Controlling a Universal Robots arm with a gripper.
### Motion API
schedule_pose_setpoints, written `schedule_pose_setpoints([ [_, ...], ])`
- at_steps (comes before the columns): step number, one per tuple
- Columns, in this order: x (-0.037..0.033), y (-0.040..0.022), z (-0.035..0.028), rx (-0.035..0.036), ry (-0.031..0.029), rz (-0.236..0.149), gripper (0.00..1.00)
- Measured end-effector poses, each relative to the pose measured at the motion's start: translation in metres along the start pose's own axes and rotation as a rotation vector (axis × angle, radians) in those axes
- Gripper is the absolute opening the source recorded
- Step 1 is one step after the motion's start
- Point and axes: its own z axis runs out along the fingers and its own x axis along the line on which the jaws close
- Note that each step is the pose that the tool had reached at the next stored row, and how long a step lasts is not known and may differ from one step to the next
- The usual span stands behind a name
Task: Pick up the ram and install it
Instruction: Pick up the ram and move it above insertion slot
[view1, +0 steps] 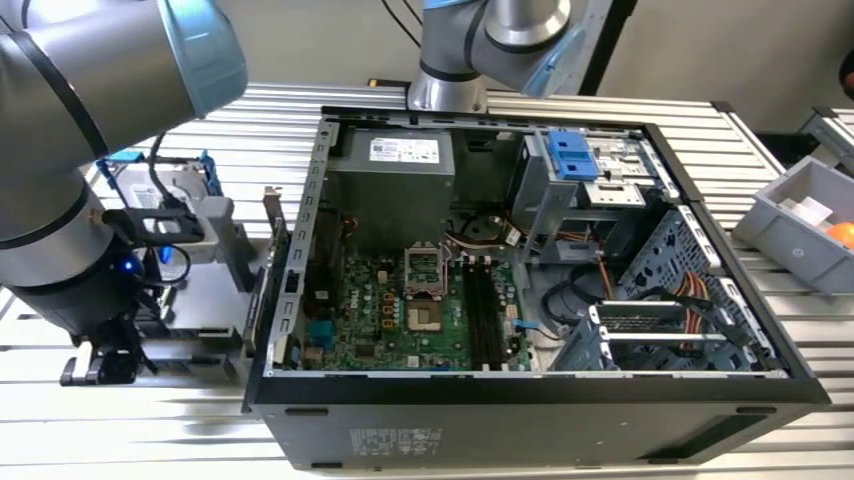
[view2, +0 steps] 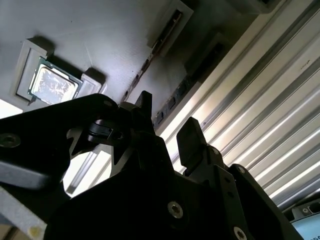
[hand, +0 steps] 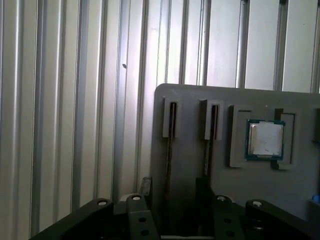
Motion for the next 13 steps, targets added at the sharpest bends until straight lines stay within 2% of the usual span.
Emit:
schedule_pose_setpoints([
  [9,0.0009,-0.0003,0.0088,-0.0002,0.0022,0.005,1.0],
  [13,0.001,-0.0004,0.0123,-0.0001,0.005,0.009,1.0],
])
